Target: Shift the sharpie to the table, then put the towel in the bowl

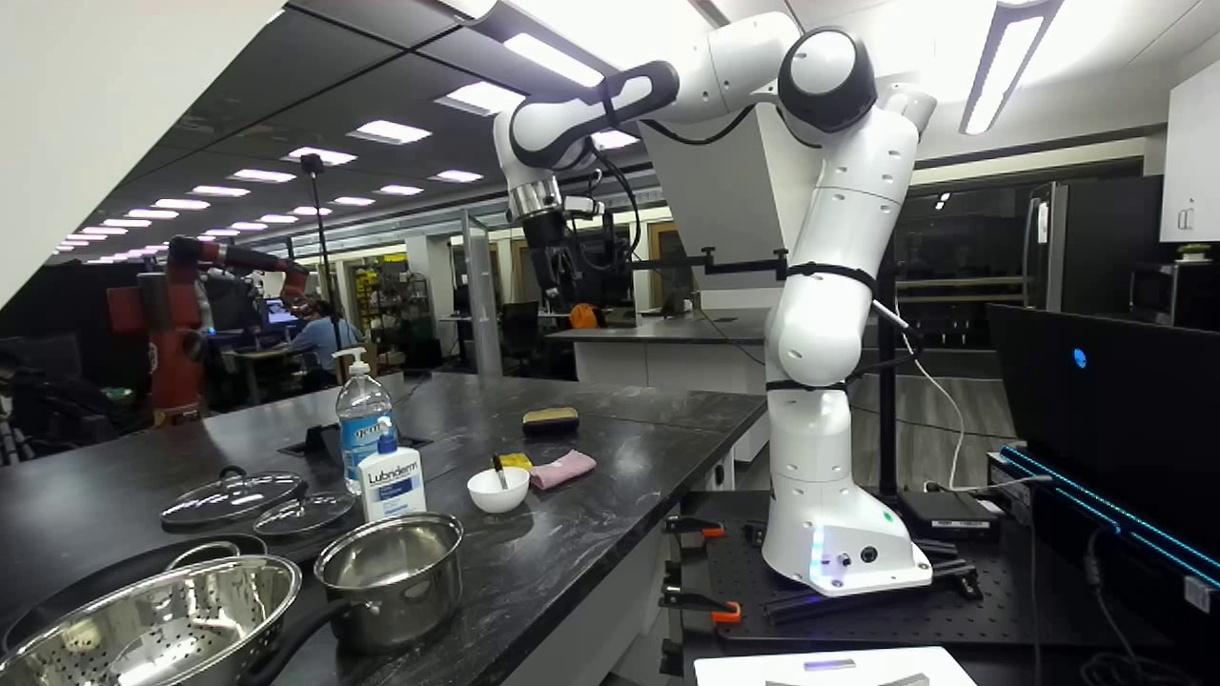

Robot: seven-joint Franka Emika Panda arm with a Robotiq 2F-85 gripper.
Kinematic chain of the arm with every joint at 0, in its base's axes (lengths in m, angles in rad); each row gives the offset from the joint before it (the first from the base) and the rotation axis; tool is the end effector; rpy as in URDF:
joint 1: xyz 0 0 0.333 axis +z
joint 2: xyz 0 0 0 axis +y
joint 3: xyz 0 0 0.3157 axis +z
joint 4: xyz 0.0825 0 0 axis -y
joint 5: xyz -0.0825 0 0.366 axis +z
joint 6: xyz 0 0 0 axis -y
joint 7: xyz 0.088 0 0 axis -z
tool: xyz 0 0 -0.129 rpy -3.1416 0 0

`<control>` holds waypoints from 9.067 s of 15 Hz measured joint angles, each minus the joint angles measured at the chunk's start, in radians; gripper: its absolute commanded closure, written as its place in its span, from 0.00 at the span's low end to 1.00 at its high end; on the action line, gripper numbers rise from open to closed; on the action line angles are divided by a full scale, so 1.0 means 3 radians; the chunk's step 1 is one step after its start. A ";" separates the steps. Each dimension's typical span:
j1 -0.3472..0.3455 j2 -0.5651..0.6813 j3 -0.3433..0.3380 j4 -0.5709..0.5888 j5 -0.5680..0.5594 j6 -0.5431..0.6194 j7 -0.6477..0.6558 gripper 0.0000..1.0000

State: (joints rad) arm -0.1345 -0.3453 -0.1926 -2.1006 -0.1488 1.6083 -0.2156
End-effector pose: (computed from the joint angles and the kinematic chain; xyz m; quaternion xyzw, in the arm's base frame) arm 0.3850 -0.1589 0.5287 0.9955 -0.0391 -0.0841 0.0202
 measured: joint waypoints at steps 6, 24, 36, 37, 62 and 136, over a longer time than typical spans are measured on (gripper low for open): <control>0.0000 0.0015 0.0000 0.0003 0.0000 0.0061 0.0043 0.00; -0.0148 0.1752 -0.0011 0.1676 0.0218 0.0323 0.0266 0.00; -0.0201 0.2413 0.0001 0.2407 0.0233 0.0227 0.0577 0.00; -0.0207 0.2425 0.0001 0.2402 0.0233 0.0227 0.0627 0.00; -0.0094 0.1943 -0.0027 0.0334 -0.0525 0.2087 0.1671 0.00; 0.0230 0.2541 -0.0140 0.0134 -0.1157 0.2709 0.1299 0.96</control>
State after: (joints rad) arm -0.0655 0.4170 -0.2345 -2.0602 -0.4959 2.4210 0.1741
